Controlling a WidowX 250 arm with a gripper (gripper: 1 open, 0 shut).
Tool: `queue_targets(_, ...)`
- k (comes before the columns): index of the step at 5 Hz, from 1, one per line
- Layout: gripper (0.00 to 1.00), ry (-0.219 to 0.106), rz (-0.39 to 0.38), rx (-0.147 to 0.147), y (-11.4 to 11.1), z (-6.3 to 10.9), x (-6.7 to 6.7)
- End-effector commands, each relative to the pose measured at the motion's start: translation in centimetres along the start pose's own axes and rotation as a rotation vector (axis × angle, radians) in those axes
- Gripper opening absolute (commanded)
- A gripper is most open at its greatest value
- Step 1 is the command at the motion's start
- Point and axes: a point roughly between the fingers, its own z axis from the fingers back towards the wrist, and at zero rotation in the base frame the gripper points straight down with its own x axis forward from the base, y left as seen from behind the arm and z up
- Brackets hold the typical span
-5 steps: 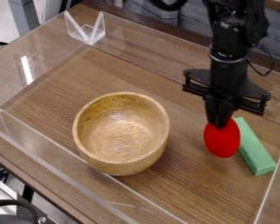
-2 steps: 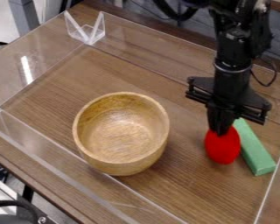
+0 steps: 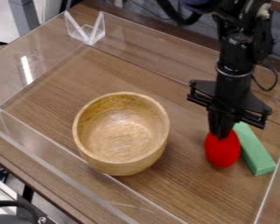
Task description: Move the red fruit to the right
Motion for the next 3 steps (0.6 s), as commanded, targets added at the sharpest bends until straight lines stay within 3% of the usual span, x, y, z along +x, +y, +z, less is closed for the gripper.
queue_targets(1,0.00,-0.043,-0.017,-0.004,-0.51,0.95,1.01)
queue_targets(3,0.00,-0.025,-0.020,0.011,-0.50,0.29,1.08)
